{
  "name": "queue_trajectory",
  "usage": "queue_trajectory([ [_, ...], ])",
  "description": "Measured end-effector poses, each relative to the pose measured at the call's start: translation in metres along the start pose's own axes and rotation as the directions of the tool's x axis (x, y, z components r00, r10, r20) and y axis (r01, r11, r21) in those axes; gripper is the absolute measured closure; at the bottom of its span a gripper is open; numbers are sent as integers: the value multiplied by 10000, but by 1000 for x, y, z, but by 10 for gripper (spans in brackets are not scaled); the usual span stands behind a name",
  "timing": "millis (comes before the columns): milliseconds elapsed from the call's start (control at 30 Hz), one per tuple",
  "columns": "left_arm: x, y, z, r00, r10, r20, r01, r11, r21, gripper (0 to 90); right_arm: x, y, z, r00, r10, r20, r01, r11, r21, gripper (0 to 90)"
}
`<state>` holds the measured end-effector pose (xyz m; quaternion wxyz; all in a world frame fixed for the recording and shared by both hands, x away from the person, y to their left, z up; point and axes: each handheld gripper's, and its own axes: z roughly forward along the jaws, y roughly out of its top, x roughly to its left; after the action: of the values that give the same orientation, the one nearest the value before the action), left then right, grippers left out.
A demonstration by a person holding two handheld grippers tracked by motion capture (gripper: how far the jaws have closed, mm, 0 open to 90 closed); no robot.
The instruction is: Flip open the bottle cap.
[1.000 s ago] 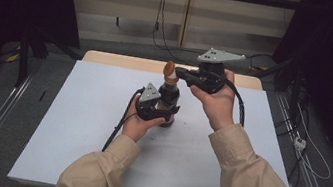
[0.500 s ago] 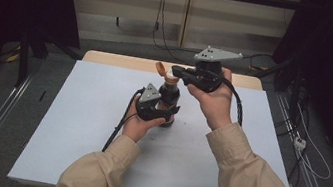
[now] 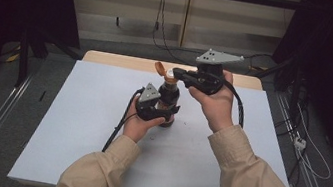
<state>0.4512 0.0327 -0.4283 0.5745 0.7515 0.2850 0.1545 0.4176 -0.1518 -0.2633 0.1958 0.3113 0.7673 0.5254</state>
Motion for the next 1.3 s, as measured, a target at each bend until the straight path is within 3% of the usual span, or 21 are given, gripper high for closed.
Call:
queue_trajectory([
  [133, 1, 0, 0, 9999, -7, 120, 9, 9999, -107, 277, -2, -4, -1, 9999, 110, -71, -111, 9999, -102, 898],
  [267, 2, 0, 0, 9982, -531, 284, 543, 9977, -410, 259, -3, -4, -4, 9999, 137, 47, -136, 9998, -163, 832],
  [333, 3, 1, -2, 9989, -342, 319, 350, 9991, -236, 257, -3, -4, -6, 9999, 141, 91, -140, 9997, -188, 813],
  [533, 6, 4, -7, 9988, -289, 401, 293, 9995, -106, 240, -4, -7, -9, 9992, 300, 279, -291, 9990, -330, 697],
  [967, 14, 7, -24, 9968, -561, 568, 533, 9973, 505, 156, -10, -20, -16, 9956, 720, 606, -696, 9967, -418, 456],
  [1033, 17, 8, -28, 9947, -580, 854, 534, 9970, 562, 149, -11, -22, -17, 9942, 874, 623, -849, 9955, -419, 419],
  [1067, 15, 9, -29, 9975, -520, 471, 495, 9974, 518, 147, -11, -23, -17, 9934, 948, 646, -921, 9948, -444, 400],
  [1300, 19, 14, -42, 9975, -460, 529, 426, 9970, 640, 139, -12, -30, -19, 9928, 1066, 543, -1042, 9935, -450, 281],
])
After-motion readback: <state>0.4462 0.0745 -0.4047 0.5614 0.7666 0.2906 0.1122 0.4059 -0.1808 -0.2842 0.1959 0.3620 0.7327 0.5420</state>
